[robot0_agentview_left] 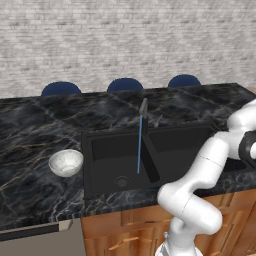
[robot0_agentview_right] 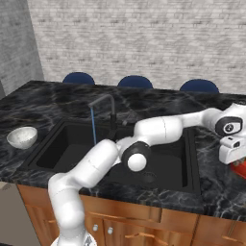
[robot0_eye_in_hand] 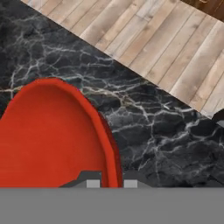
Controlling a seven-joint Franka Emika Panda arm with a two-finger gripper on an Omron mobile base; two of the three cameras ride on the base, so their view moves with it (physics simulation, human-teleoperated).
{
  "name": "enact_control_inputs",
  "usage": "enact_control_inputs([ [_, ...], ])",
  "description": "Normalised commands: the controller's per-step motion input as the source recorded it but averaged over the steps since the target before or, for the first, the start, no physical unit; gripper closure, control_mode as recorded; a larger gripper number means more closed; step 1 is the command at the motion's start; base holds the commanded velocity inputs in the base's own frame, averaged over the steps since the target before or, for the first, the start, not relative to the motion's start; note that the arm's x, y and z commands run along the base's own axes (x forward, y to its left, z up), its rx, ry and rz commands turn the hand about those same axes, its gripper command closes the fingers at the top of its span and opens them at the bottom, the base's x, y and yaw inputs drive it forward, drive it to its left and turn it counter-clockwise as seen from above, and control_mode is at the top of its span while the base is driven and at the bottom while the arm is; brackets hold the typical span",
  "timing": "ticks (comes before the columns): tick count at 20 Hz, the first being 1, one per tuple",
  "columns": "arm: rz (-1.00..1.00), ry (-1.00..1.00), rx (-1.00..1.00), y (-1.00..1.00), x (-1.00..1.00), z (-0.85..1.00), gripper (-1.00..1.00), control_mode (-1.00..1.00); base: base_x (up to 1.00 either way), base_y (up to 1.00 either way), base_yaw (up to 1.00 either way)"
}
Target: Rinse each bowl for a few seconds and place them down in the sink or on the counter.
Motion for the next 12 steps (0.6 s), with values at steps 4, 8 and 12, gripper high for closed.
enact_control_inputs([
  [4, 0.05, -0.02, 0.04, 0.35, -0.77, 0.41, 1.0, -1.0, 0.0, 0.0, 0.0],
  [8, 0.1, -0.16, 0.06, 0.41, -0.75, 0.11, 1.0, -1.0, 0.0, 0.0, 0.0],
  [12, 0.1, -0.31, 0.05, 0.41, -0.55, 0.0, 1.0, -1.0, 0.0, 0.0, 0.0],
])
